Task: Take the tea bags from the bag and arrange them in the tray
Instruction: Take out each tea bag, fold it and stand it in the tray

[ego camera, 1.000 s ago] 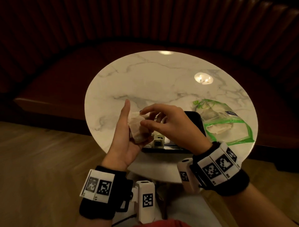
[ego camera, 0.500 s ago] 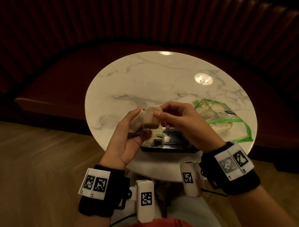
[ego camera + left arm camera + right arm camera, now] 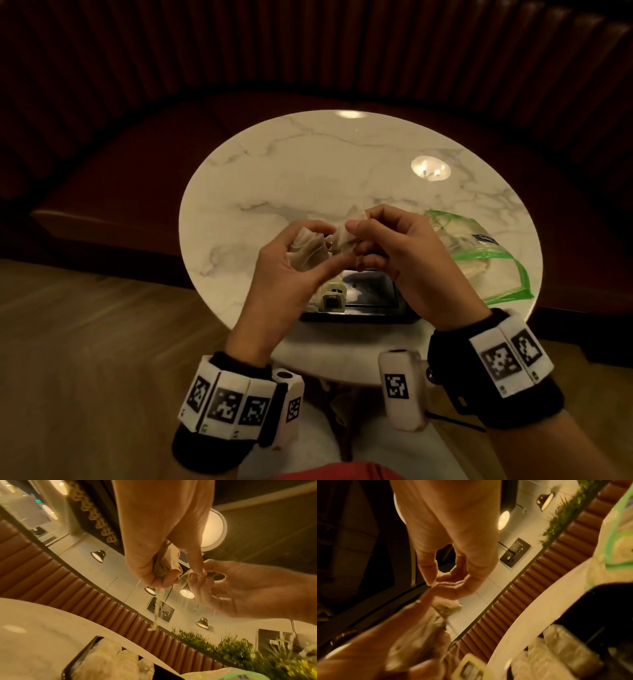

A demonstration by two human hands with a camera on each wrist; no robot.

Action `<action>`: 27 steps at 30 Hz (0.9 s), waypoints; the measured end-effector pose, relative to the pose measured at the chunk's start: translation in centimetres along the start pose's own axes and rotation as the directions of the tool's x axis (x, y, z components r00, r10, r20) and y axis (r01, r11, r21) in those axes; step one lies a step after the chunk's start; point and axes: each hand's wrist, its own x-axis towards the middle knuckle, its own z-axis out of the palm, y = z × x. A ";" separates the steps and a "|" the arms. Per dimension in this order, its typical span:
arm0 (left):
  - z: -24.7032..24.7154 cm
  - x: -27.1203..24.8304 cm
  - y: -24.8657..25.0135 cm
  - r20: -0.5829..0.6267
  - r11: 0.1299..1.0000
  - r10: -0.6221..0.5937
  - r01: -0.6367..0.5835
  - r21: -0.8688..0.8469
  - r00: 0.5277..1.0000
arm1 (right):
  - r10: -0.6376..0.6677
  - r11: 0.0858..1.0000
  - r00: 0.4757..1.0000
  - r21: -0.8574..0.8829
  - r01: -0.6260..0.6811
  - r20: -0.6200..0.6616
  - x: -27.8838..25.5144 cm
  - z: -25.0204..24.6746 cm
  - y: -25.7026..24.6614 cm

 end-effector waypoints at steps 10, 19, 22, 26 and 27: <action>-0.7 0.2 -0.4 0.032 0.997 -0.082 0.082 -0.004 0.996 | -0.140 0.974 0.989 -0.184 0.131 -0.036 -0.8 -1.2 -0.5; -1.2 -0.1 -0.5 0.224 0.939 -0.269 0.307 -0.156 0.937 | -0.077 0.968 0.992 -0.230 0.100 0.104 -0.5 -2.1 -0.1; -0.8 -0.2 -0.6 0.181 0.912 -0.307 0.344 -0.223 0.934 | -0.017 0.999 0.998 -0.046 0.020 0.061 -0.7 -1.5 0.9; -0.7 0.1 -0.7 0.074 0.875 -0.383 0.387 -0.290 0.921 | 0.089 0.993 0.995 0.076 -0.092 0.036 -0.9 -1.4 1.7; -0.8 0.2 -0.8 0.064 0.884 -0.385 0.388 -0.261 0.921 | 0.114 0.991 0.993 0.073 -0.117 0.038 -0.9 -1.5 1.7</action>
